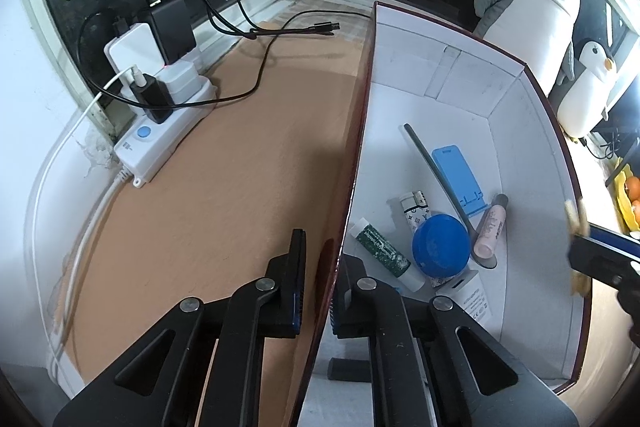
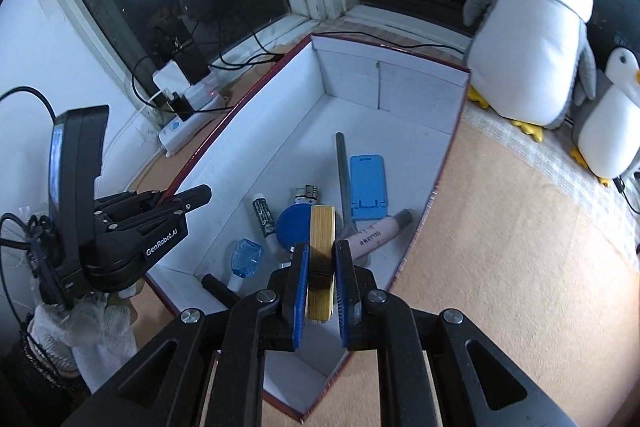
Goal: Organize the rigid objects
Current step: 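Carry the clothespin with the right tool into the box and release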
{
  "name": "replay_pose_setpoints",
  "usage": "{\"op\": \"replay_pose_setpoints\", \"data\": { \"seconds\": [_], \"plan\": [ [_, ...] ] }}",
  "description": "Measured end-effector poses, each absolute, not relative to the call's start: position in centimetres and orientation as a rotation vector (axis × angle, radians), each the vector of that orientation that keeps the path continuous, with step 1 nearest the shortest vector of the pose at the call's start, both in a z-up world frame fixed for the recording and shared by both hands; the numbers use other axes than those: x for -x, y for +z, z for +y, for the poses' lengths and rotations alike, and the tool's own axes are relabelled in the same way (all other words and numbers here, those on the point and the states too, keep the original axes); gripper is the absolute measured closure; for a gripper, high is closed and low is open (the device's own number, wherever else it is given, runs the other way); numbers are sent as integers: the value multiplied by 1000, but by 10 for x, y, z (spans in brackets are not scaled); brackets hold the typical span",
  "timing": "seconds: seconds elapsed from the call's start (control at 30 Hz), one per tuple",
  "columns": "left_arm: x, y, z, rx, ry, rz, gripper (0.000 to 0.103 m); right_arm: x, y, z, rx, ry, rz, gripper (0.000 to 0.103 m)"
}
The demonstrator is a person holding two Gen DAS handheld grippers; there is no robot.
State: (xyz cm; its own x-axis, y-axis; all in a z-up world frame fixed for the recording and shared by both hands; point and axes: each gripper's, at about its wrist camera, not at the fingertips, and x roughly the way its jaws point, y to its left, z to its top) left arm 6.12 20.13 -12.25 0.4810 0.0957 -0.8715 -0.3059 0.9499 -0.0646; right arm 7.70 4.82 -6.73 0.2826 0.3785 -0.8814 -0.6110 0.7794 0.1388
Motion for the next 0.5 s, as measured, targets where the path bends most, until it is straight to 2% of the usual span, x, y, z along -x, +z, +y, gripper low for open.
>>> {"op": "replay_pose_setpoints", "data": {
  "seconds": [0.5],
  "plan": [
    [-62,-122,200,225,249,1039,96,-105,-97,83,326,655,1148,92]
  ]
}}
